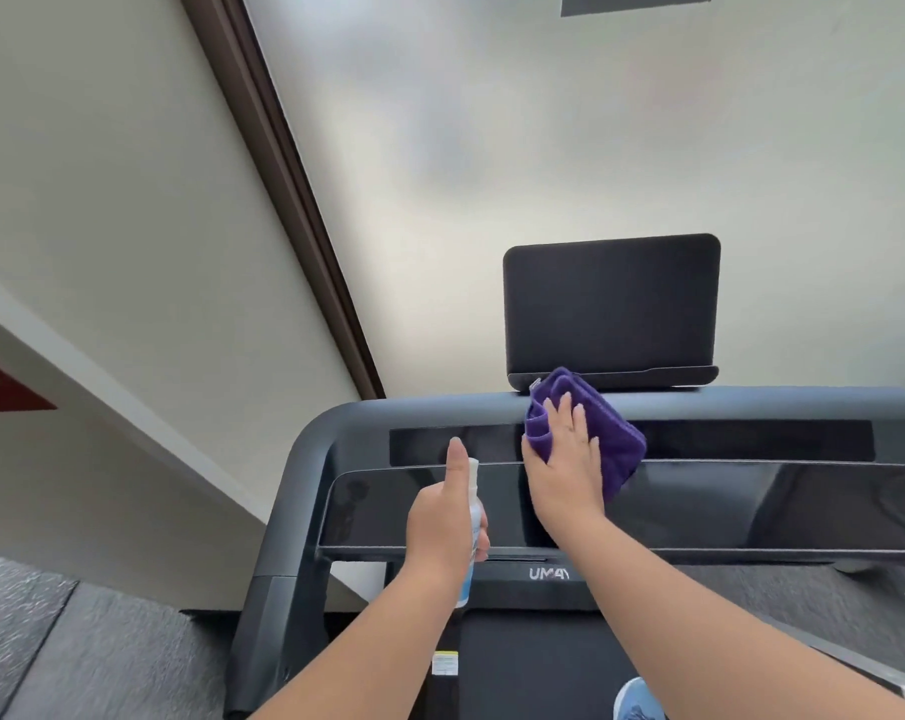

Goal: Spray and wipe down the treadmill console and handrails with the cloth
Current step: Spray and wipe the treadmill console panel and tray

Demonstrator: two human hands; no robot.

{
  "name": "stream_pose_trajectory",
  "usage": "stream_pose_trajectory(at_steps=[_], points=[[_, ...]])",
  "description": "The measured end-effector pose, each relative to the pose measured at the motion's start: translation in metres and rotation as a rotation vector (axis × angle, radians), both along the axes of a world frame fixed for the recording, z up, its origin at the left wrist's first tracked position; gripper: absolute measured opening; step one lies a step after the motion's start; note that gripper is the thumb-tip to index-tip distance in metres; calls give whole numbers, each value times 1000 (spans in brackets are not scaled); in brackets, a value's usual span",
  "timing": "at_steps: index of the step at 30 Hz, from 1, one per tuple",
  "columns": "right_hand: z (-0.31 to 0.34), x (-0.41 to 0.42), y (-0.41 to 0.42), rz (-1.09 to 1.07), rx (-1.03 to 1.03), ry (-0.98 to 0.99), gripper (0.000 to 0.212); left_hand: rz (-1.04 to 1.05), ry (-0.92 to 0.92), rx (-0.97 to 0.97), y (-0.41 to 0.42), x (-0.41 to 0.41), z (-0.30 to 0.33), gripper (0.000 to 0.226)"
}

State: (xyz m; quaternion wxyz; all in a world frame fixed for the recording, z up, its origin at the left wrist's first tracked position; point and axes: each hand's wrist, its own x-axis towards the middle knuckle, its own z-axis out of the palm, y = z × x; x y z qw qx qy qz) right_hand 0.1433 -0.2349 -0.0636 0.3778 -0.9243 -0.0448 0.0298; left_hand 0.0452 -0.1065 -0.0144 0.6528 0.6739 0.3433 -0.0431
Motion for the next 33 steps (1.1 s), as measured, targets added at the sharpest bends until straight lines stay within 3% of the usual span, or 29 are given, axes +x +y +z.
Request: stream_pose_trajectory(at_steps=[5, 12, 19, 25, 30, 33], points=[[-12, -39, -4, 295, -258, -30, 65, 15, -3, 25, 9, -13, -5, 91], [-14, -88, -38, 342, -319, -69, 68, -16, -7, 11, 1, -21, -6, 90], [-18, -91, -88, 179, -300, -39, 65, -24, 9, -34, -8, -22, -6, 83], [-12, -39, -131, -125, -292, 19, 60, 48, 17, -67, -1, -20, -4, 81], [-2, 4, -111, -386, -154, 73, 62, 83, 18, -68, 7, -25, -4, 84], [3, 14, -83, -359, 1, 39, 63, 86, 22, -49, 11, -27, -3, 87]])
